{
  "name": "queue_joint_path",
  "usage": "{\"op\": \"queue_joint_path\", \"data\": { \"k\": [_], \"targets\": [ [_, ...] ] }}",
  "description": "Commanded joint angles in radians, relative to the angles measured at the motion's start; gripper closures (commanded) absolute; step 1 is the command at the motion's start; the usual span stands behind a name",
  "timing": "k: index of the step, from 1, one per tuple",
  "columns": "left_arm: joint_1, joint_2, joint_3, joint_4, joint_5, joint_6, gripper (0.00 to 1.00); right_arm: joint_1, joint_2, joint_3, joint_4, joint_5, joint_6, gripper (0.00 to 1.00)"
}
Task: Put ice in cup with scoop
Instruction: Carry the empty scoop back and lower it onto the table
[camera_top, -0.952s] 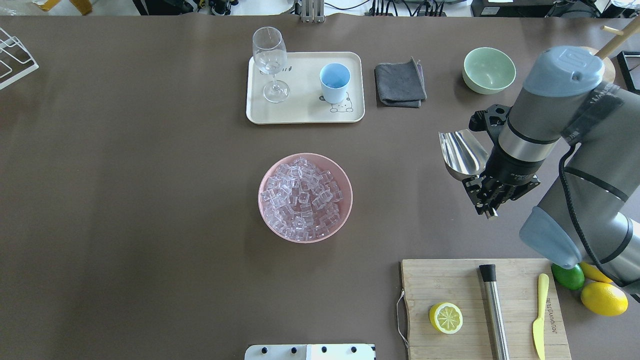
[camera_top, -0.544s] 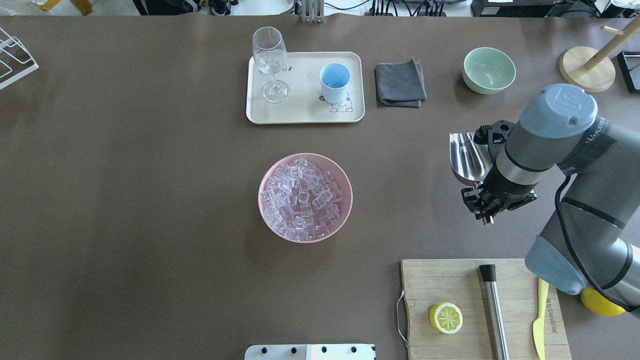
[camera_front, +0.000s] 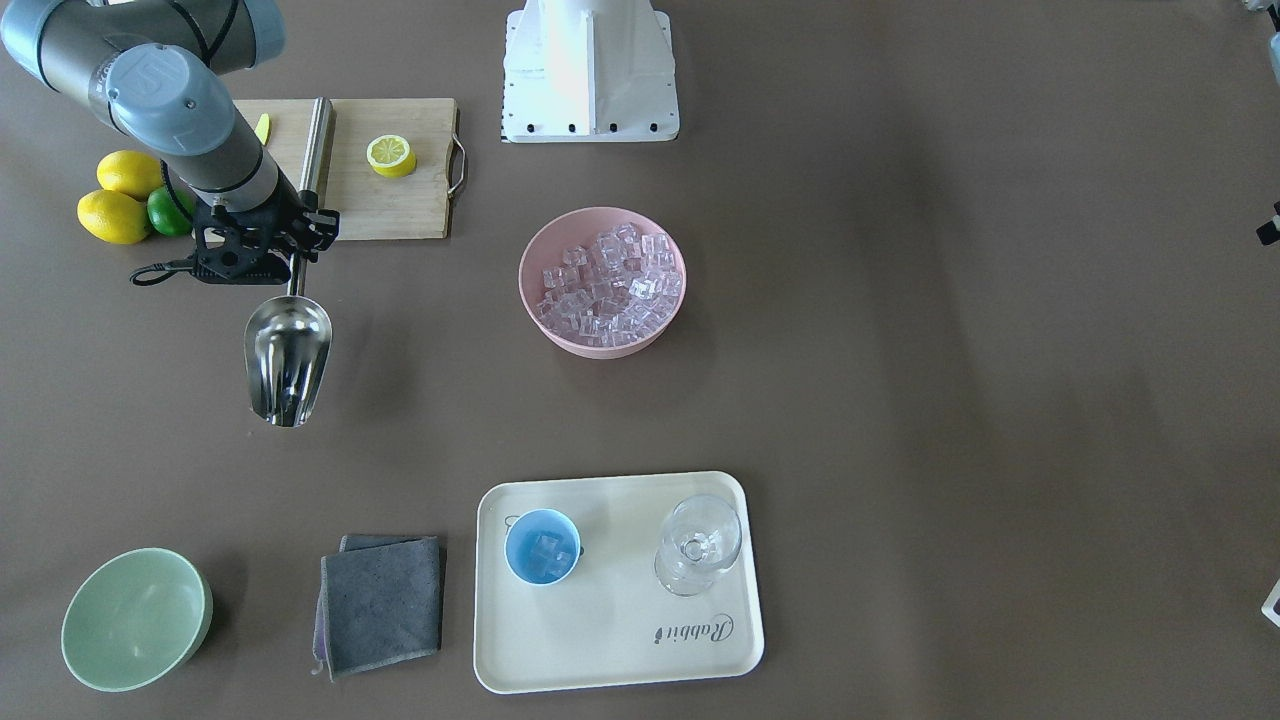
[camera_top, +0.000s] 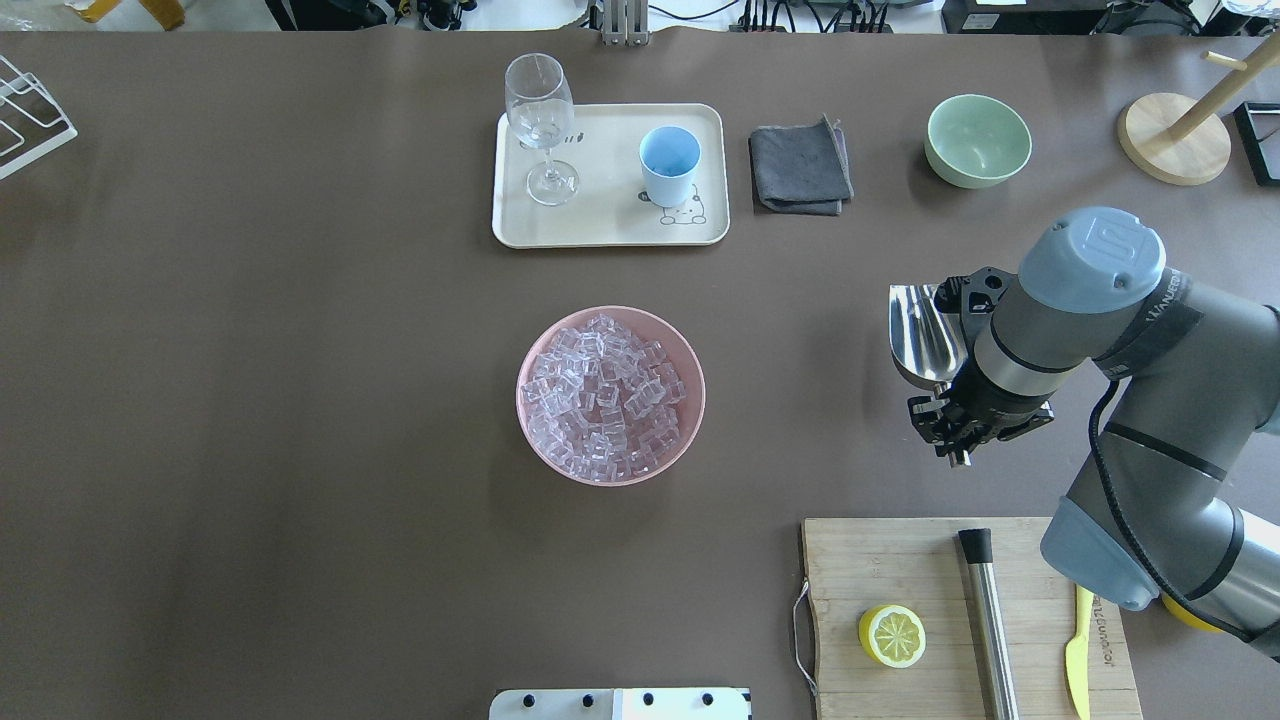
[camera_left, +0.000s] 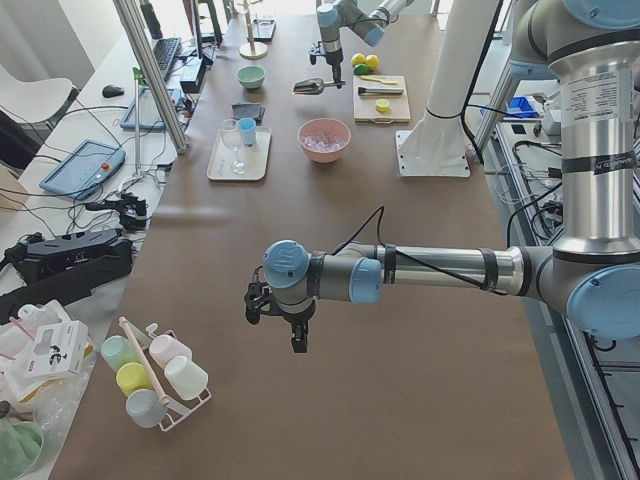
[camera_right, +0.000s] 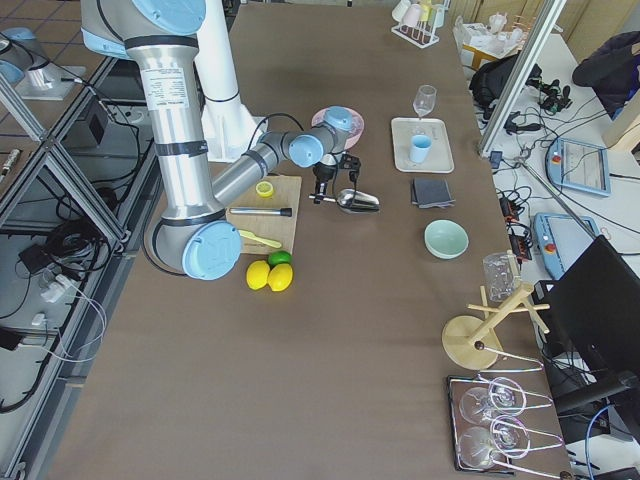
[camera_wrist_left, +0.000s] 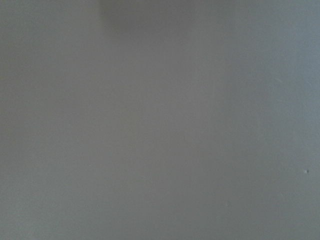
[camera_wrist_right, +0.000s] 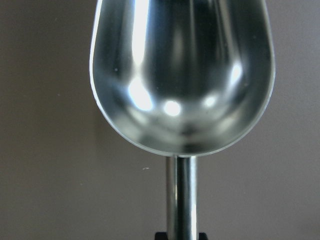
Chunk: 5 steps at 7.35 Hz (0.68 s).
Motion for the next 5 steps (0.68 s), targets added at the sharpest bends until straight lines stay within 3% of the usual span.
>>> {"op": "queue_joint_path", "data": {
  "k": [1,2,5],
  "targets": [
    [0.002,0.008,-0.014,0.000,0.006,0.004,0.02,-0.037,-0.020,-0.015,0.074,-0.022,0.060,1.00],
    [-0.001,0.009,-0.014,0.000,0.036,0.054,0.02,-0.046,-0.034,-0.038,0.152,-0.031,0.097,1.00],
    [-0.010,0.011,-0.010,0.000,0.045,0.113,0.02,-0.051,-0.033,-0.047,0.162,-0.049,0.099,1.00]
  ]
}}
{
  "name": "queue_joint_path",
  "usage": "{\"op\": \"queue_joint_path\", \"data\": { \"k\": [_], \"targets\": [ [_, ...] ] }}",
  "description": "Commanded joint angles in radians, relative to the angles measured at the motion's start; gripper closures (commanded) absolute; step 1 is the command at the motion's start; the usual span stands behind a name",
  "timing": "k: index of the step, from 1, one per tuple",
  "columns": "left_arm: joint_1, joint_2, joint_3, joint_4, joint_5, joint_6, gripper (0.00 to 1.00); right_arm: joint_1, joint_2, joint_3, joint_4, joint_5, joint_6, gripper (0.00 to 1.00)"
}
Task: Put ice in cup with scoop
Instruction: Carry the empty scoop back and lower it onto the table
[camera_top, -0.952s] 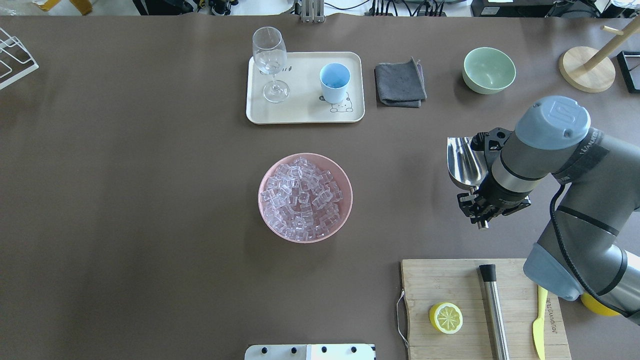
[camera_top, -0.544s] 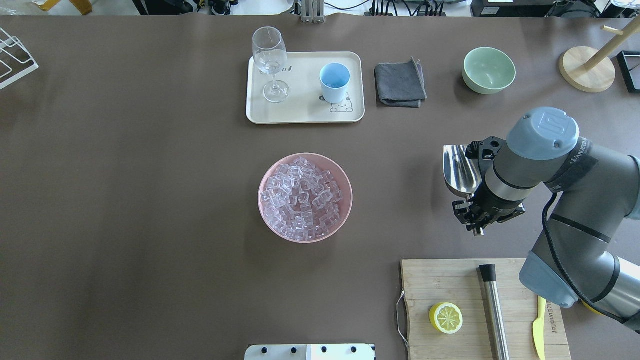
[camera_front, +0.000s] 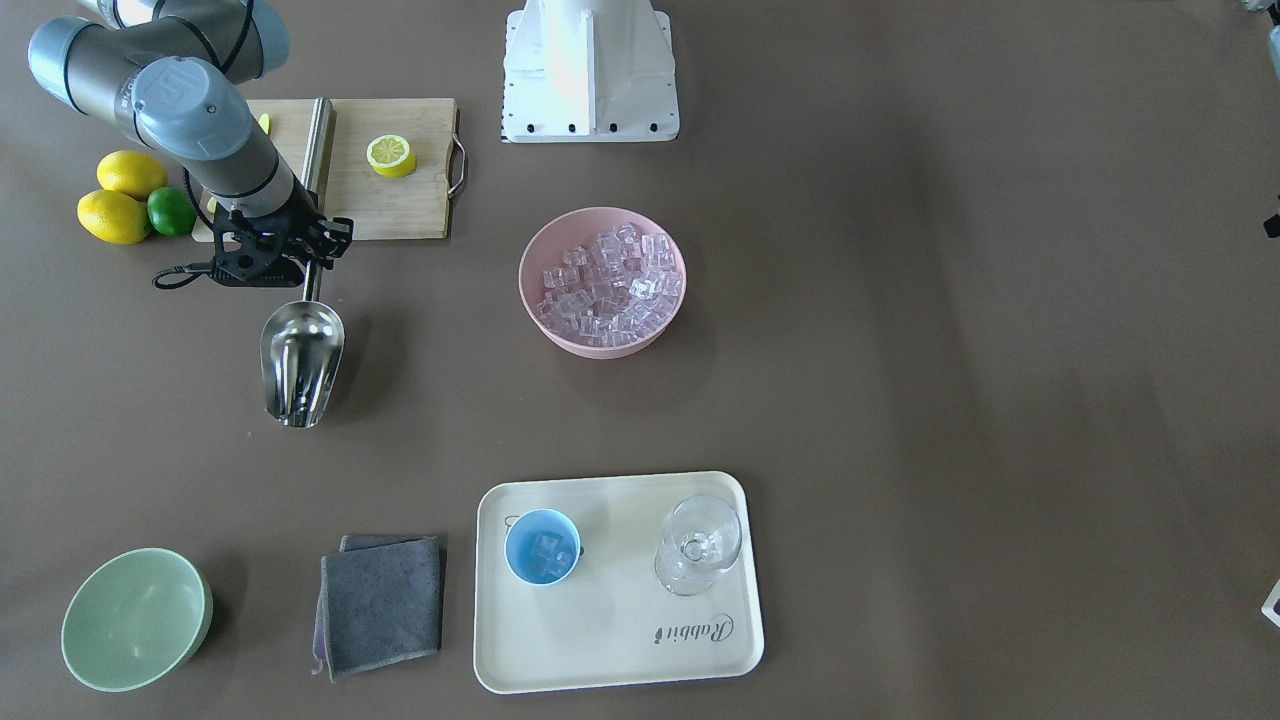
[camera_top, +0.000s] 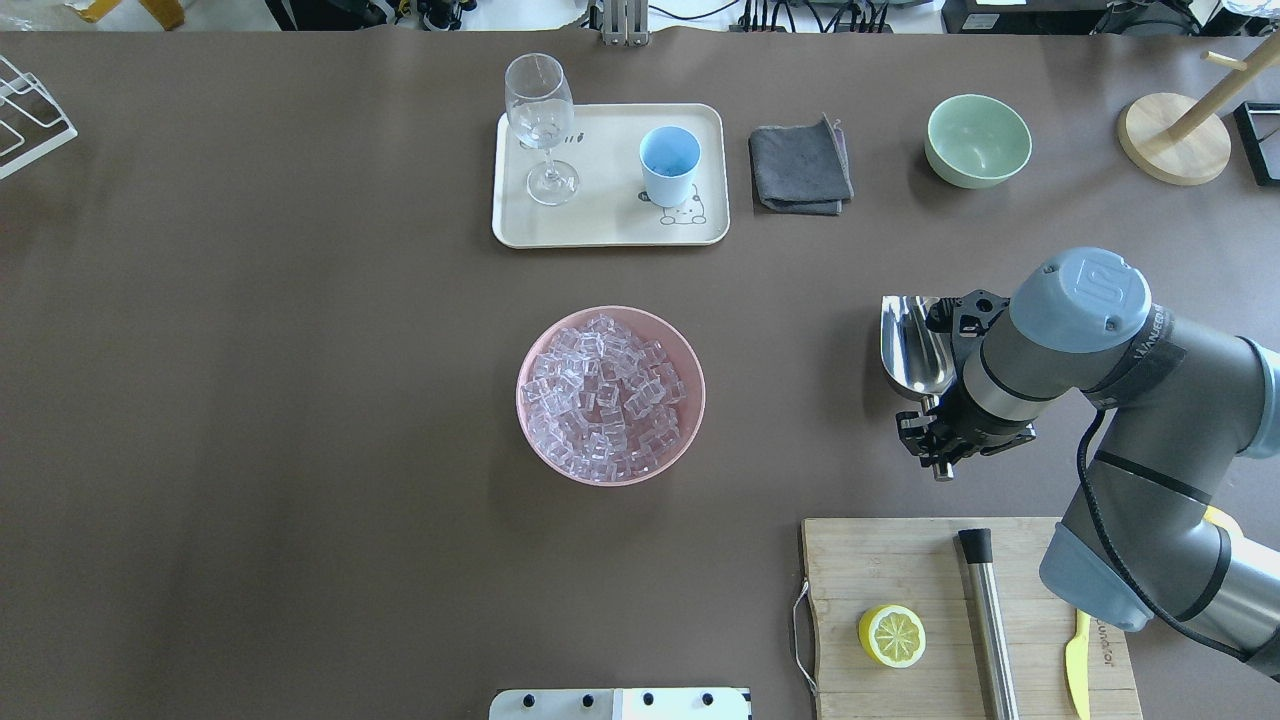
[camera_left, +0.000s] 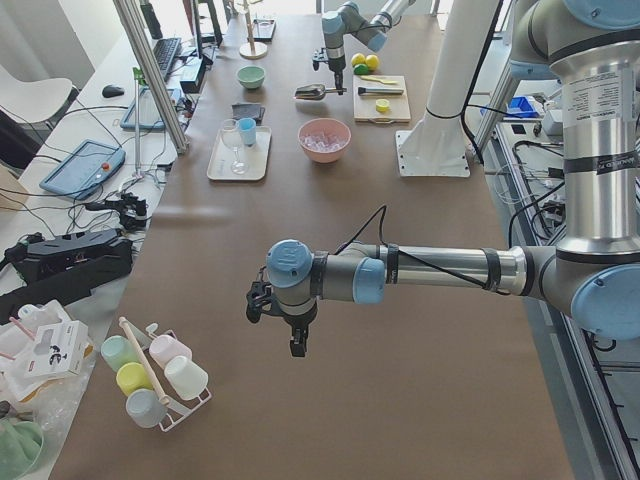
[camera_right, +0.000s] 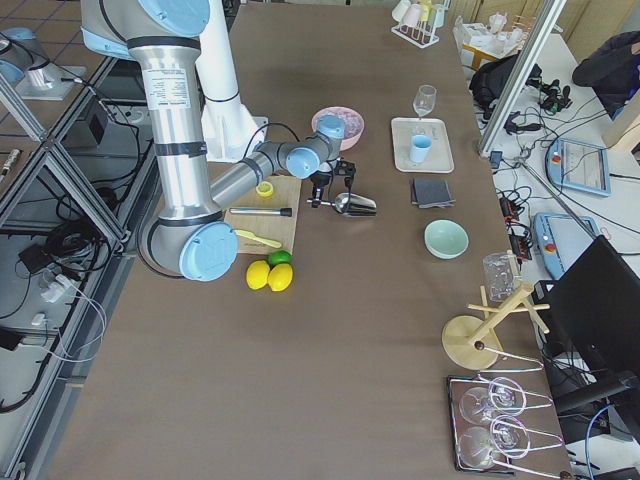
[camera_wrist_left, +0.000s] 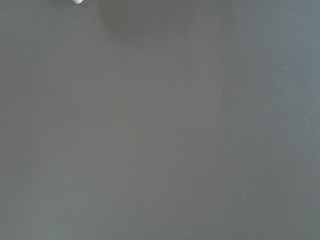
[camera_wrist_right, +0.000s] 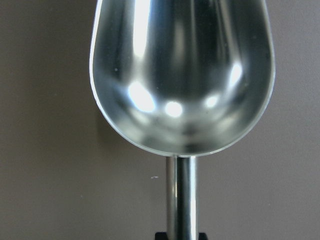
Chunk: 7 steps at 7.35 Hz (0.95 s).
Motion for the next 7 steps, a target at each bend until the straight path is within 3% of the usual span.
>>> {"op": "queue_joint_path", "data": {
  "k": [1,6,7],
  "targets": [
    [-0.005,0.000,0.002,-0.001,0.002,0.015,0.02,-0.007,-0.001,-0.005,0.009,-0.013,0.004,1.00],
    [-0.006,0.000,0.009,-0.001,0.002,0.013,0.02,-0.011,0.005,-0.022,0.009,-0.011,-0.007,1.00],
    [-0.006,0.000,0.009,-0.001,0.002,0.013,0.02,-0.011,0.010,-0.037,0.009,-0.005,-0.043,0.60]
  ]
}}
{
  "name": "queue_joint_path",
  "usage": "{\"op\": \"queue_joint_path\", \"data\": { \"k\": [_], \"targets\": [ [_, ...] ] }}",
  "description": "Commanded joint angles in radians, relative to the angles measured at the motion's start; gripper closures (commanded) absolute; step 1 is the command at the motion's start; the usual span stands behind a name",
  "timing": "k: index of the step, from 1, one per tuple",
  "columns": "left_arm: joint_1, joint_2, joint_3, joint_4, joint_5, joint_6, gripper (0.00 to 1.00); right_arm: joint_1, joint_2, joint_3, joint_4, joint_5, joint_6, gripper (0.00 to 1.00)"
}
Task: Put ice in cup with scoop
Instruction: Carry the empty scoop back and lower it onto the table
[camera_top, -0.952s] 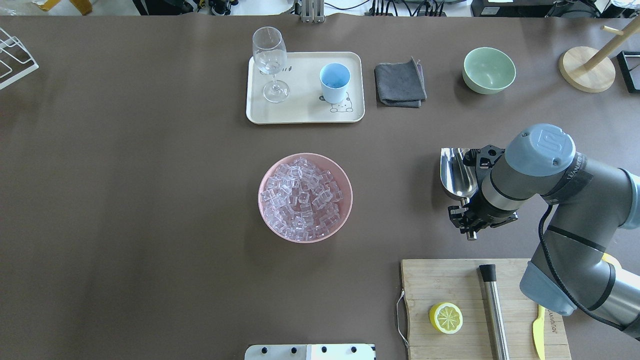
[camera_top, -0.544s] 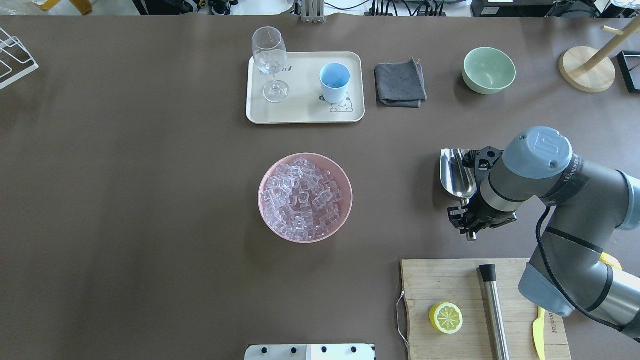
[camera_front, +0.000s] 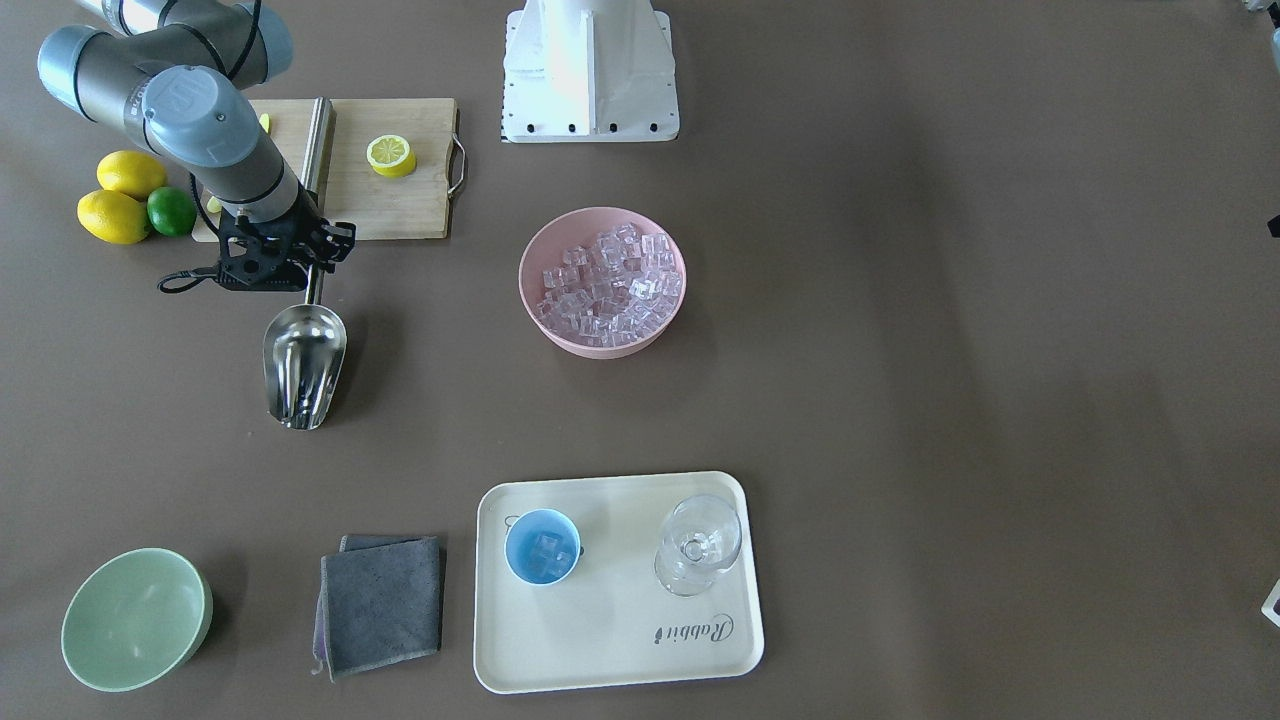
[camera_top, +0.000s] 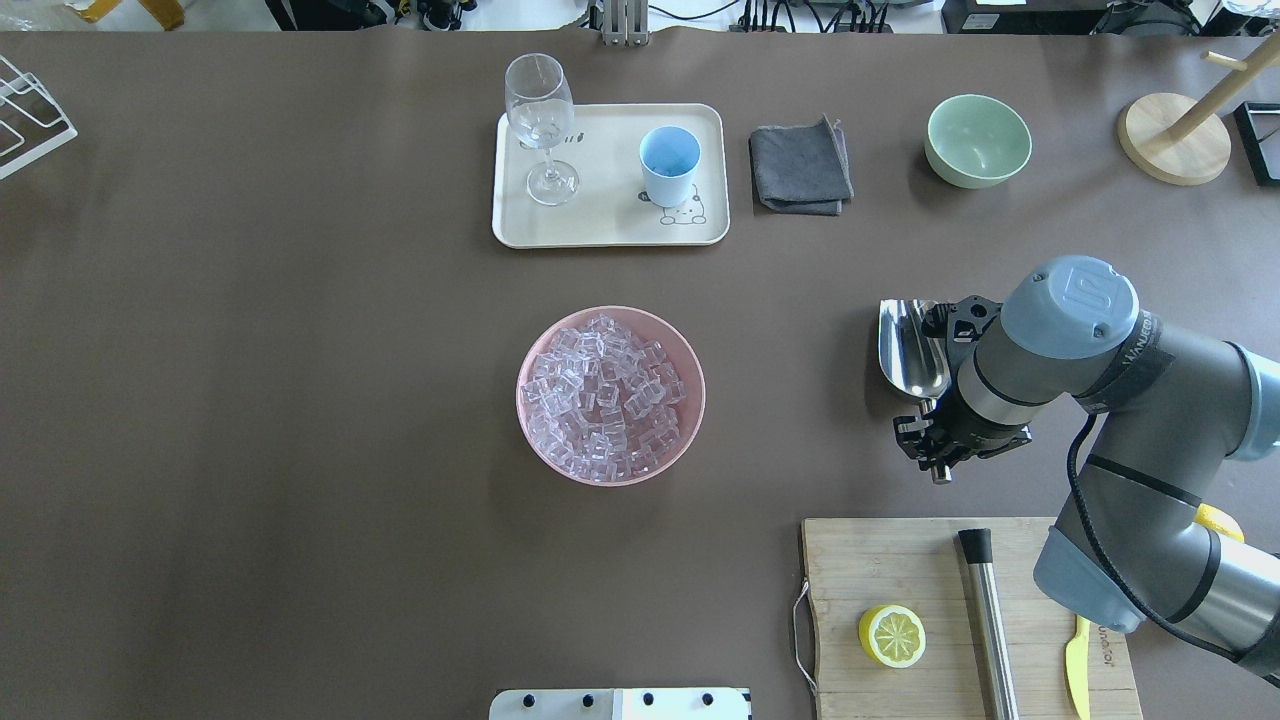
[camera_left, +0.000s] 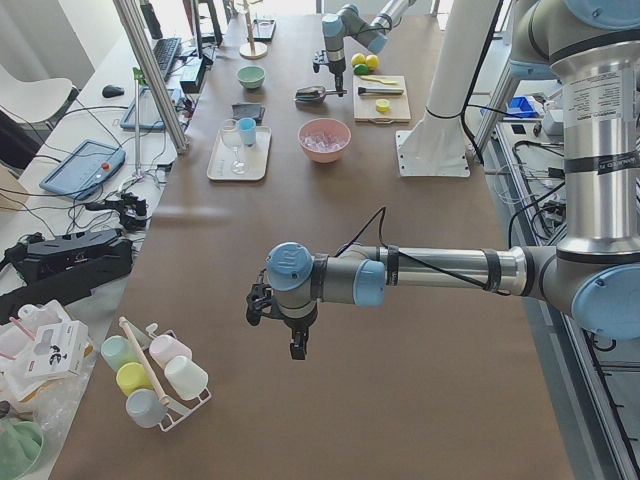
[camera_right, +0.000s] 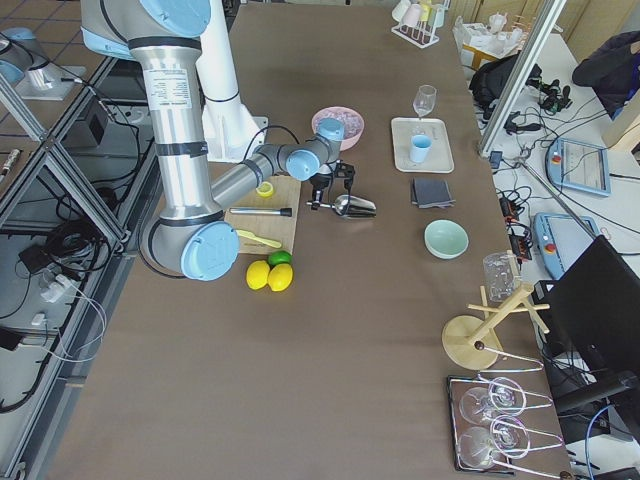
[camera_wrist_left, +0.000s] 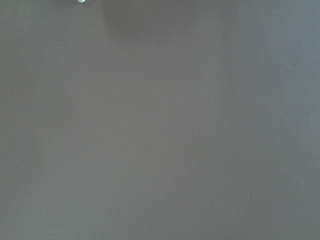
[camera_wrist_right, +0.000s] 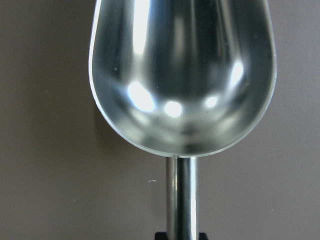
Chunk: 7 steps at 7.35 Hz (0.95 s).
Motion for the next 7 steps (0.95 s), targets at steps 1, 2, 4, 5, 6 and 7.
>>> {"op": "queue_joint_path", "data": {
  "k": [1,2,4,5,6,7],
  "targets": [
    [0.000,0.000,0.000,0.000,0.000,0.000,0.02,-0.002,0.009,-0.031,0.001,0.006,-0.045,0.03],
    [0.000,0.000,0.000,0.000,0.000,-0.002,0.02,-0.002,0.012,-0.028,0.000,0.011,-0.049,0.00],
    [0.000,0.000,0.000,0.000,0.000,-0.002,0.02,-0.002,0.014,-0.022,0.000,0.014,-0.050,0.00],
    [0.000,0.000,0.000,0.000,0.000,-0.002,0.02,-0.002,0.015,-0.017,-0.002,0.015,-0.050,0.00],
    [0.000,-0.002,0.000,0.000,0.000,-0.003,0.02,-0.002,0.014,0.004,-0.011,0.014,-0.050,0.00],
    [0.000,0.000,0.000,0.000,0.000,-0.003,0.02,0.001,0.012,0.040,-0.038,0.018,-0.051,0.00]
  ]
}}
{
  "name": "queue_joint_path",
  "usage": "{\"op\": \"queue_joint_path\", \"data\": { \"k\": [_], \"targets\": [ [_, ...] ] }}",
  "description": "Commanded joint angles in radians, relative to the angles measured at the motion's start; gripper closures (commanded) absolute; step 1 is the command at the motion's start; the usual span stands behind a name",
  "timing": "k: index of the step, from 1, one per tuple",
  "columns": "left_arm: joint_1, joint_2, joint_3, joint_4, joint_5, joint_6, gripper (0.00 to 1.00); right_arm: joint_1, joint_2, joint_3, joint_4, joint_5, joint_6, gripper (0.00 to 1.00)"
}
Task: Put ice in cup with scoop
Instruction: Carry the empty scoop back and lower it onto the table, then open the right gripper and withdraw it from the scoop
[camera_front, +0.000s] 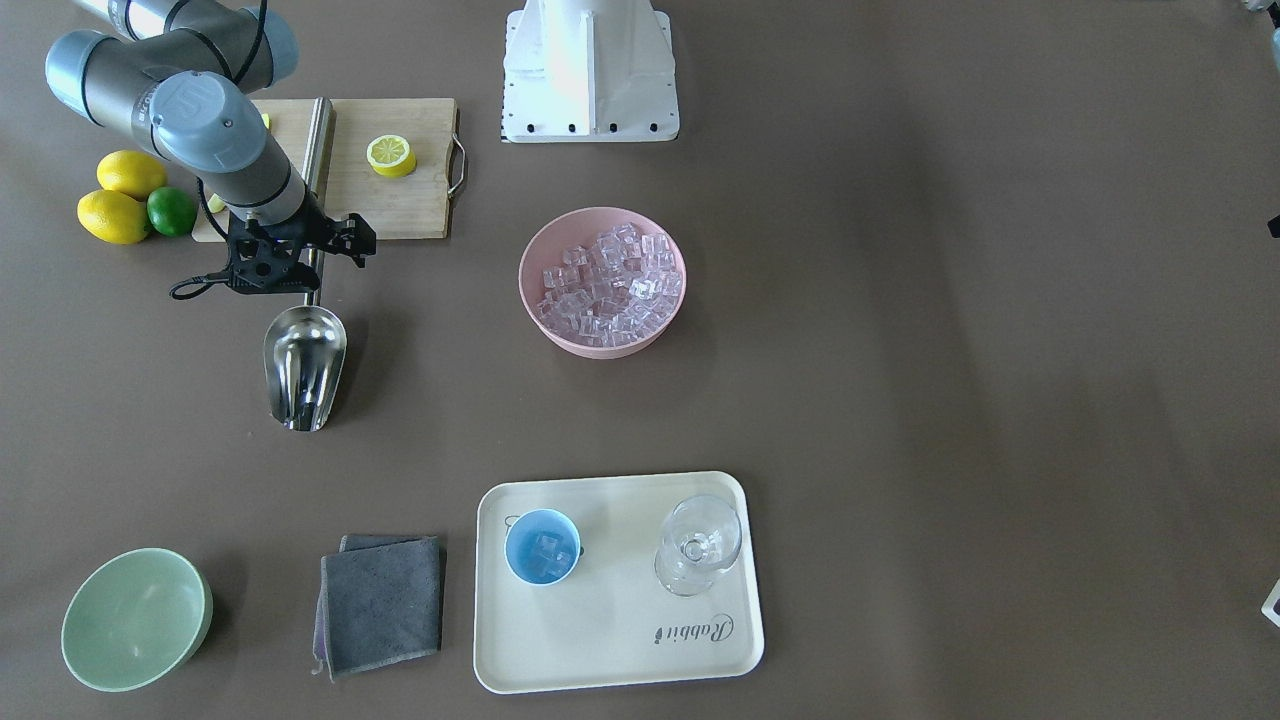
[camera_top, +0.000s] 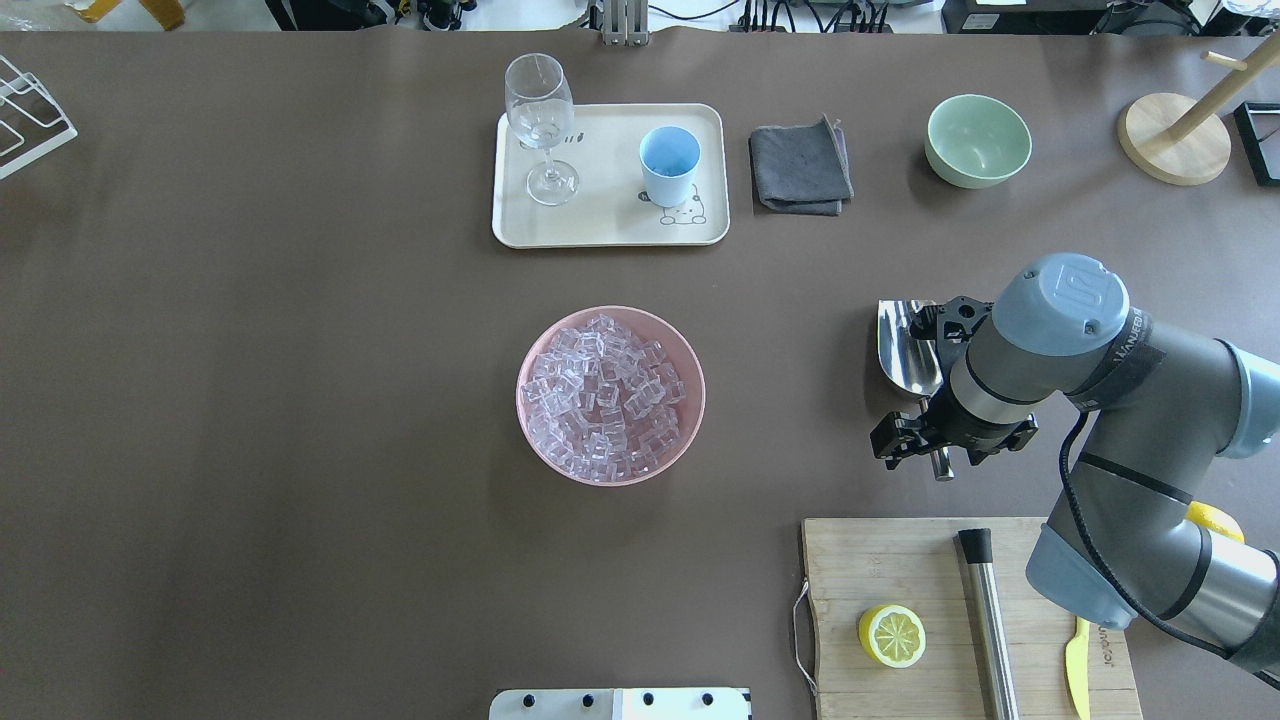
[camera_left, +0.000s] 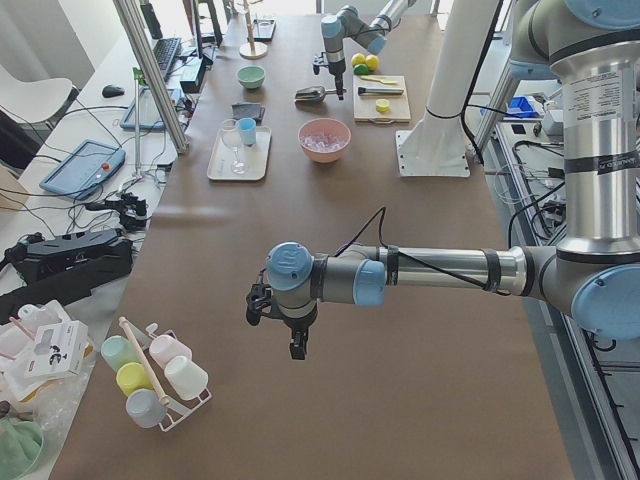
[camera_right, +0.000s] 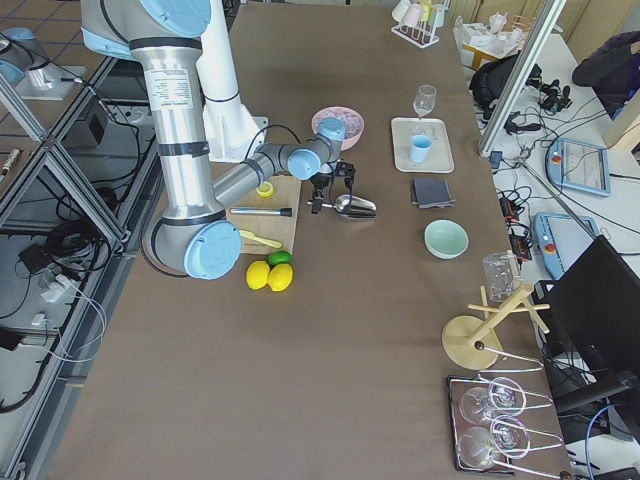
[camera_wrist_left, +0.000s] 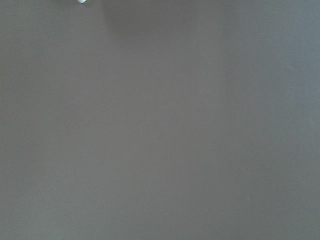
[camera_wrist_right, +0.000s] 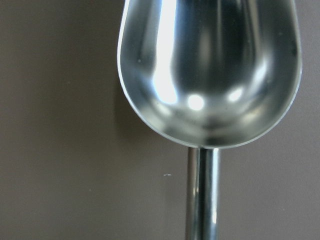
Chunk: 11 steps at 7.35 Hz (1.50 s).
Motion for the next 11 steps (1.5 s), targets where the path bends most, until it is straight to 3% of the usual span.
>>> {"op": "queue_joint_path", "data": {
  "k": [1,3,5,7,9,11],
  "targets": [
    [0.000,0.001,0.000,0.000,0.000,-0.001,0.02,0.015,-0.002,0.095,-0.086,0.007,-0.006,0.00],
    [0.000,-0.001,0.002,0.000,0.000,-0.001,0.02,0.108,-0.002,0.155,-0.157,0.009,-0.121,0.00],
    [0.000,-0.001,0.002,0.000,0.000,-0.001,0.02,0.240,-0.037,0.154,-0.208,0.009,-0.286,0.00],
    [0.000,-0.001,0.002,0.000,0.000,-0.001,0.02,0.386,-0.127,0.105,-0.210,0.007,-0.517,0.00],
    [0.000,-0.001,0.002,0.000,0.000,-0.001,0.02,0.531,-0.149,0.050,-0.210,0.009,-0.700,0.00],
    [0.000,-0.001,0.000,0.000,-0.002,-0.001,0.02,0.720,-0.201,0.022,-0.210,0.114,-0.907,0.00]
  ]
}}
